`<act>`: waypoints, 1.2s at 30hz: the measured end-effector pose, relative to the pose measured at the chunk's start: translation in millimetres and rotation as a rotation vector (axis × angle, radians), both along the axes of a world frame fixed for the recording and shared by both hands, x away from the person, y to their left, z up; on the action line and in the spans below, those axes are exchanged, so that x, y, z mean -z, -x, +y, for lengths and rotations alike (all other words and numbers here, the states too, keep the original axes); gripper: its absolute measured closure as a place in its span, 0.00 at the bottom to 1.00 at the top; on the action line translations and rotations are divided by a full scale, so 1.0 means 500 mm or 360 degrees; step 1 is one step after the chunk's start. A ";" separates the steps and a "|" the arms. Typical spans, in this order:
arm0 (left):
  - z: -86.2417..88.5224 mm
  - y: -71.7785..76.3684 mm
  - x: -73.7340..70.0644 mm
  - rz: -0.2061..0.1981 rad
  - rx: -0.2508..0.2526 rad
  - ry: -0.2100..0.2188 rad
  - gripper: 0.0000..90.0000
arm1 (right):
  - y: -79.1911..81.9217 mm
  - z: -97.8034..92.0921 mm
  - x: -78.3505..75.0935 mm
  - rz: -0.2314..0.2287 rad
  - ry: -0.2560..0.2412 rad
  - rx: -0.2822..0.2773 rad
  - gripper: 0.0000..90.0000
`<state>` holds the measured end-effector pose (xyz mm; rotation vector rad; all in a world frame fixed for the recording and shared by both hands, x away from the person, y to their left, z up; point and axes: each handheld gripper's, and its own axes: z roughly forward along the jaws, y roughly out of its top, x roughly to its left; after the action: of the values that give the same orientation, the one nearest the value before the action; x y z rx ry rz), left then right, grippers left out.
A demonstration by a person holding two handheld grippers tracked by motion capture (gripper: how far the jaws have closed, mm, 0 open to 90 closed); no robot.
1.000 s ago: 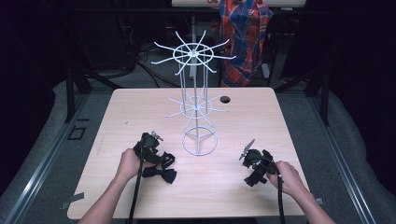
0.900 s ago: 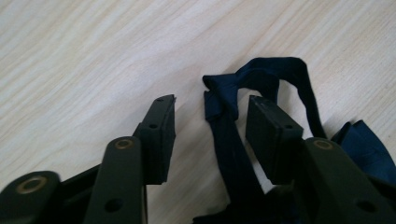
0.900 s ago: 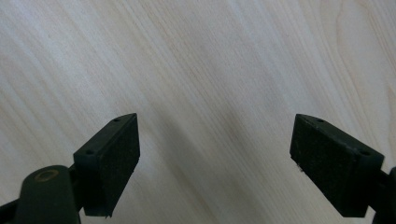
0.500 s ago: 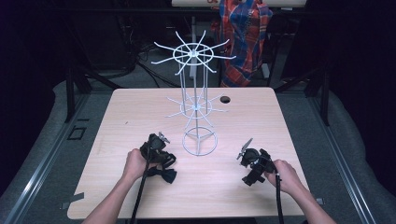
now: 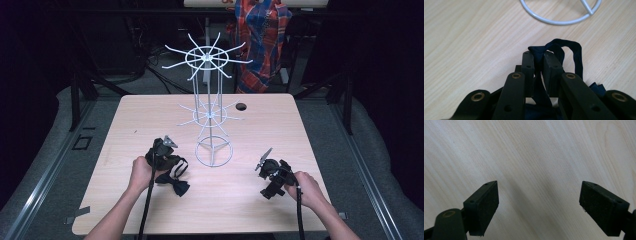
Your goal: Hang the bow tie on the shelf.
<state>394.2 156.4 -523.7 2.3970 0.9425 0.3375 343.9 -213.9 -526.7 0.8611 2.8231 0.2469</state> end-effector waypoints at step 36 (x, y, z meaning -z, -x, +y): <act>0.060 0.055 -0.166 -0.0438 -0.0121 0.0339 0.91 | 0.012 0.000 -0.010 -0.0054 0.0008 -0.0017 0.17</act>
<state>366.6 186.5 -440.7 2.0627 0.8950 0.5508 337.6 -214.0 -521.8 0.8331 2.7967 0.2528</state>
